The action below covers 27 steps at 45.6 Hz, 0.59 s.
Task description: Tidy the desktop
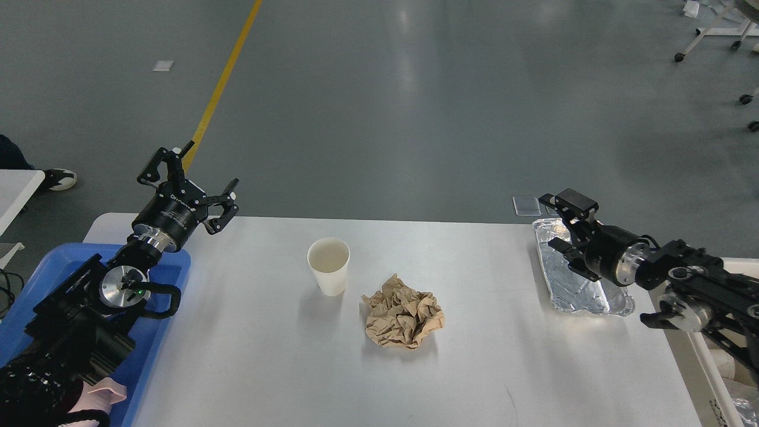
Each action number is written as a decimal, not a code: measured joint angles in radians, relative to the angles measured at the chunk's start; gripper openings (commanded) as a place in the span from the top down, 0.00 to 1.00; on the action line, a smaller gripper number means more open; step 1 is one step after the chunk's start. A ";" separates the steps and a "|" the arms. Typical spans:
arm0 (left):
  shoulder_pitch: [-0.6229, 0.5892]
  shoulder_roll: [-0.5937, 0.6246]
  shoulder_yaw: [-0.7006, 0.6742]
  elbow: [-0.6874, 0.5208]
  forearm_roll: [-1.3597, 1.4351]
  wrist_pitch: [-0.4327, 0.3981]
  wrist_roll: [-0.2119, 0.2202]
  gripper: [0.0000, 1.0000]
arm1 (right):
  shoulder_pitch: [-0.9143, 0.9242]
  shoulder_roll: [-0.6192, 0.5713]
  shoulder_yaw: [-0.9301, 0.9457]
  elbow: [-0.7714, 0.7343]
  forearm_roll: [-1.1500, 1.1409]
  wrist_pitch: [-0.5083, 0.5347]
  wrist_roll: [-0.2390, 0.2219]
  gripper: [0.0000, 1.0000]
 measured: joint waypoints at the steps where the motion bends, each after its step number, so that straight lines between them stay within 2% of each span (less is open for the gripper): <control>1: 0.001 0.001 0.000 0.000 0.000 0.000 0.000 0.01 | -0.001 -0.033 -0.012 0.025 -0.013 0.000 0.000 0.00; 6: 0.012 0.002 0.001 0.000 0.001 0.000 0.000 0.01 | -0.008 -0.238 -0.072 0.162 -0.101 0.000 0.001 0.00; 15: 0.028 -0.007 0.001 0.000 0.001 0.000 -0.004 0.01 | -0.016 -0.558 -0.113 0.310 -0.291 0.009 0.002 0.00; 20: 0.041 -0.014 0.001 0.000 0.001 0.000 -0.015 0.01 | -0.019 -0.706 -0.114 0.354 -0.354 0.041 0.012 0.00; 27: 0.045 -0.023 0.002 0.000 0.001 0.000 -0.019 0.01 | -0.018 -0.871 -0.111 0.406 -0.369 0.118 0.050 0.00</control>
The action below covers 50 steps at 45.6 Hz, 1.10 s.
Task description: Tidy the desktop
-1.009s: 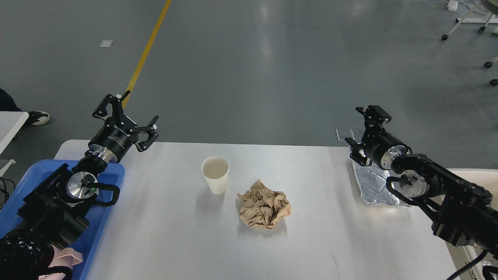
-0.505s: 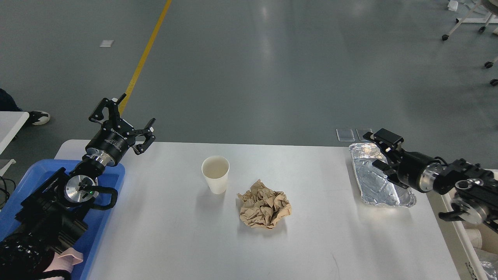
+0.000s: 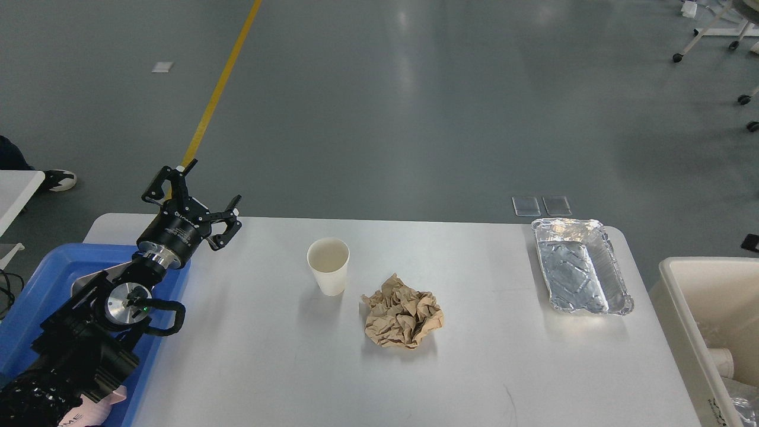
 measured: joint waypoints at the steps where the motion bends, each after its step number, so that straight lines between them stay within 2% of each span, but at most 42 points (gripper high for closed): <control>1: 0.000 0.000 0.000 0.000 0.000 0.000 0.000 0.01 | 0.000 -0.016 0.000 0.006 0.000 0.007 0.003 0.00; 8: 0.000 -0.002 0.000 0.000 0.000 0.000 0.000 0.01 | 0.002 -0.083 -0.001 0.022 -0.001 0.030 0.010 0.00; 16: -0.001 -0.004 0.001 0.000 0.000 0.002 0.000 0.01 | 0.001 -0.099 -0.020 0.024 0.001 0.054 0.010 0.00; 28: 0.000 -0.006 0.004 0.000 0.000 0.009 0.000 0.01 | -0.005 -0.007 -0.060 0.012 0.003 0.065 -0.016 0.00; 32: 0.005 -0.006 0.004 0.000 0.000 0.009 -0.001 0.01 | -0.007 0.032 -0.067 0.003 0.023 0.091 -0.051 0.00; 42: 0.013 -0.006 0.003 0.000 0.000 0.009 -0.001 0.01 | -0.007 0.153 -0.070 -0.075 0.246 0.184 -0.185 0.00; 50: 0.013 -0.006 0.003 0.000 0.000 0.009 0.001 0.01 | -0.007 0.274 -0.070 -0.139 0.287 0.192 -0.244 0.00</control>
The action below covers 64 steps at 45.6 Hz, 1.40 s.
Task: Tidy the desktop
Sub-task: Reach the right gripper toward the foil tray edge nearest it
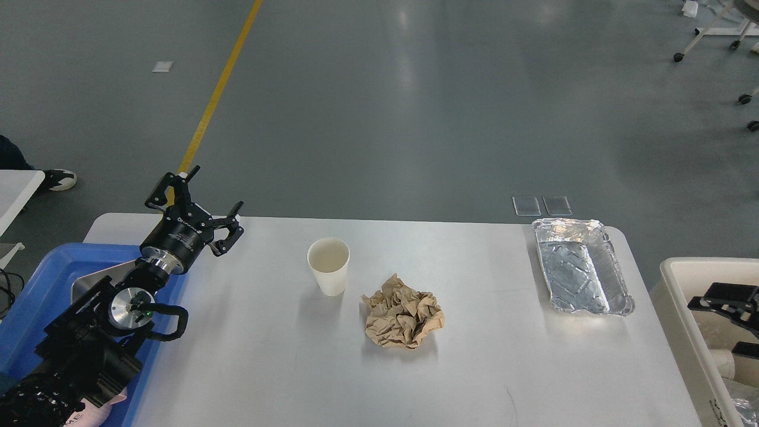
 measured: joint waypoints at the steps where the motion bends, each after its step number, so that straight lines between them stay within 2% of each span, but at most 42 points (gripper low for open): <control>1: 0.000 0.000 0.000 0.000 0.000 0.000 0.000 0.01 | 0.001 0.012 0.000 -0.005 0.001 0.000 -0.007 0.00; 5: 0.000 0.000 0.000 0.000 0.000 0.000 0.000 0.01 | 0.006 0.081 0.000 -0.037 0.003 0.001 -0.041 0.00; 18: 0.002 0.000 0.002 0.000 0.000 0.003 0.001 0.01 | 0.034 0.292 0.000 -0.218 0.004 0.001 -0.086 0.00; 33: 0.025 0.001 -0.001 0.000 0.000 0.005 -0.001 0.01 | 0.069 0.531 0.000 -0.455 0.004 0.001 -0.106 0.00; 45: 0.041 0.000 -0.003 0.000 0.000 0.005 -0.001 0.01 | 0.085 0.623 -0.001 -0.534 0.002 0.001 -0.126 0.00; 64: 0.048 0.003 0.001 0.000 0.000 0.005 -0.001 0.01 | 0.110 0.731 -0.003 -0.669 0.001 0.003 -0.128 0.00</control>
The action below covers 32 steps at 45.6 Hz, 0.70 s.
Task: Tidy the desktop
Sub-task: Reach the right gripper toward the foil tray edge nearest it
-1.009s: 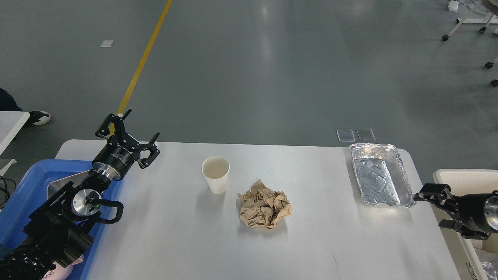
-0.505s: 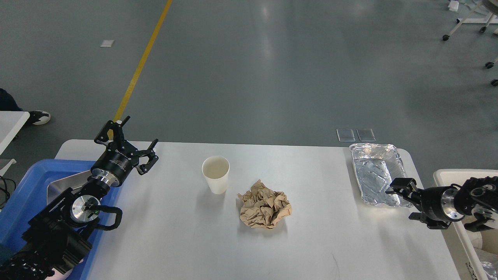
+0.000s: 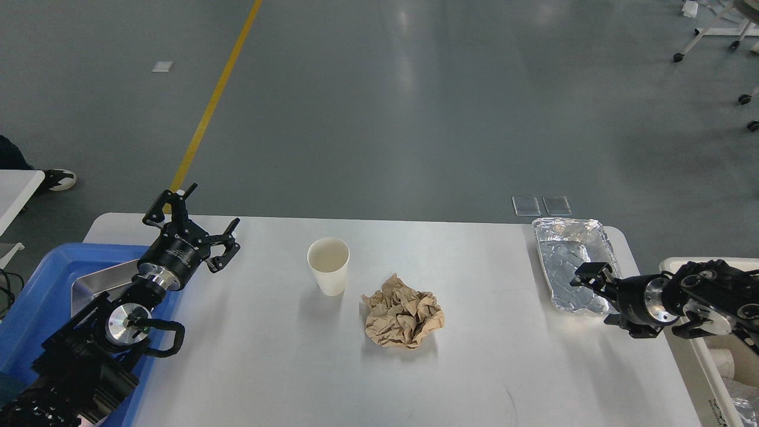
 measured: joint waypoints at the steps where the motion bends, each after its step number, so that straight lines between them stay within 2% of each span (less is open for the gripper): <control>1: 0.000 0.000 0.000 0.000 0.000 0.000 0.000 0.01 | 0.000 0.003 0.000 -0.003 0.000 0.000 0.000 0.00; 21: 0.002 0.001 0.007 0.000 0.000 0.000 0.001 0.01 | 0.000 0.012 0.000 -0.031 -0.004 0.001 0.000 0.00; 32: 0.002 0.005 0.007 0.000 0.001 0.000 0.000 0.01 | 0.001 0.068 0.000 -0.108 -0.006 0.001 0.002 0.00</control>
